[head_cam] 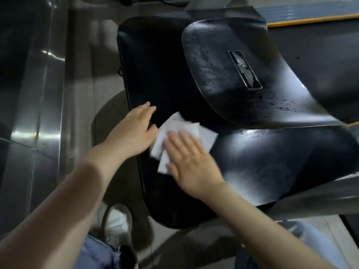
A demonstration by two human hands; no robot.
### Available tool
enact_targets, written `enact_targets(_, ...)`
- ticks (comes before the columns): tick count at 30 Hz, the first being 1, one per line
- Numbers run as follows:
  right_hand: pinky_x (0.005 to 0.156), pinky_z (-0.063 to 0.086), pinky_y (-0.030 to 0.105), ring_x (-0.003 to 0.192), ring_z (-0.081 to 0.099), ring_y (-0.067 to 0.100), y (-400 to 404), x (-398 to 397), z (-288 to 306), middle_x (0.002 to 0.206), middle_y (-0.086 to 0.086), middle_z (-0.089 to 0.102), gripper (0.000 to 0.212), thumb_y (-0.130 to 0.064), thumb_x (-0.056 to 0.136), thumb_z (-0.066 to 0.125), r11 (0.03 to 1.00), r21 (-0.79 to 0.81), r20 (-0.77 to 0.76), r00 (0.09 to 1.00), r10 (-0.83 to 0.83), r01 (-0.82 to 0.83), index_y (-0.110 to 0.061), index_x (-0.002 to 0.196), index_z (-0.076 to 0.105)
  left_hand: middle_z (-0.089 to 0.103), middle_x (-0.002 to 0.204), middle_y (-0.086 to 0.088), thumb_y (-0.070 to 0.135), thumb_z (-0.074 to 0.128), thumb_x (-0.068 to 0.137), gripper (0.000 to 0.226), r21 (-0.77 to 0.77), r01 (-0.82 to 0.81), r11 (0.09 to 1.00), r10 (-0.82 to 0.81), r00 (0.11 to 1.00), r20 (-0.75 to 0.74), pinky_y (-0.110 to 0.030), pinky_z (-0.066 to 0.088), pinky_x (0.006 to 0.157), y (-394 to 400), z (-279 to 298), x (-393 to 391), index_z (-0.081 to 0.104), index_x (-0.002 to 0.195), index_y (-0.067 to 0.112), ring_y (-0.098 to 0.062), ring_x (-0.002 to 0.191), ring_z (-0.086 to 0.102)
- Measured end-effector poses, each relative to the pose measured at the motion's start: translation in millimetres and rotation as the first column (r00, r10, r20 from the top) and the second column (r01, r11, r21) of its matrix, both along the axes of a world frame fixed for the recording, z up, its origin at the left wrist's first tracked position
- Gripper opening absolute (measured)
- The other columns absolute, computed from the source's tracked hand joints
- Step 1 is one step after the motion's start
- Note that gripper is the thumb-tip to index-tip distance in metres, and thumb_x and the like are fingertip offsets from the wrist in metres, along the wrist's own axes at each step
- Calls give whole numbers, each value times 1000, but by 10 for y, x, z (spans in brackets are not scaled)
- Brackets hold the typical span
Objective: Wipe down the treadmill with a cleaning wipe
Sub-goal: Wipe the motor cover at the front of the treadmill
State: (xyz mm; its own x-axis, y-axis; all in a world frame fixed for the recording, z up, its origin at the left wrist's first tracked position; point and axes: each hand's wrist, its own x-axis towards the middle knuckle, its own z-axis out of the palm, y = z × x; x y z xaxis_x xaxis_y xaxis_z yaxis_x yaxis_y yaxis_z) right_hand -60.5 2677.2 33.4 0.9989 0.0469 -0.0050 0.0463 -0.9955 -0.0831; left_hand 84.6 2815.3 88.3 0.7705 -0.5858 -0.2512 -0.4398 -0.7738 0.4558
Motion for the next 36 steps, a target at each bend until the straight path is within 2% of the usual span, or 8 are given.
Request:
enact_targets(5,120,16,50,147,21,37,-752,-177,96,158,18,25,65,-39,97,28,852,92,115,844,-523,515,-3,151,30,5,165,9,31,39,103,59,-75,140,987,-136,989,59,-23,4,116,-323,-10,-178,17,157,22,-8,151,1)
enact_targets(9,122,7,46,149,17,32,30,-425,-30,160,14,22,63,-39,99,39,997,20,71,995,-72,70,-8,153,28,10,165,2,24,41,102,57,-143,244,959,-229,967,110,-24,5,117,-765,25,-245,24,155,17,-12,151,4)
enact_targets(12,123,7,42,149,17,27,-274,-538,-80,160,9,22,62,-42,100,38,982,53,121,975,-189,184,-13,154,27,17,164,-4,23,42,101,54,-179,326,928,-303,942,141,-37,12,123,-1077,11,-317,31,152,12,-19,151,10)
enact_targets(18,119,15,53,150,5,34,-1133,-946,-226,161,20,9,69,-44,100,22,599,218,64,601,-797,771,-1,153,16,19,163,3,35,37,102,53,-166,480,861,-459,875,151,-32,4,123,-1460,-161,-419,32,153,20,-12,151,8)
enact_targets(23,122,1,43,151,1,28,-567,-859,-187,164,10,6,66,-46,102,29,853,225,104,858,-502,472,-11,156,15,34,158,-5,48,21,91,69,-99,600,794,-558,784,272,-35,8,122,-1766,-261,-358,46,145,13,-21,148,23)
enact_targets(26,123,2,42,151,6,30,-1342,-675,-204,162,15,11,70,-50,100,21,648,271,99,649,-754,712,-6,155,16,36,157,-3,45,23,97,61,-106,605,789,-557,777,292,-39,15,122,-1912,-277,-363,46,145,16,-20,148,24)
enact_targets(31,121,-1,43,151,-1,26,-2960,-469,-76,164,7,-1,67,-44,101,24,-88,340,-256,2,-967,936,-11,157,5,36,156,2,37,27,103,50,-64,657,752,-607,726,323,-29,9,119,-1843,-331,-345,46,146,19,-15,148,24)
enact_targets(36,122,1,44,150,1,29,-2469,-444,-47,164,12,0,65,-38,103,24,8,384,-194,89,-977,923,-7,156,3,41,153,3,43,24,97,58,-85,707,702,-655,688,312,-26,11,116,-1745,-316,-272,50,143,19,-13,145,30)
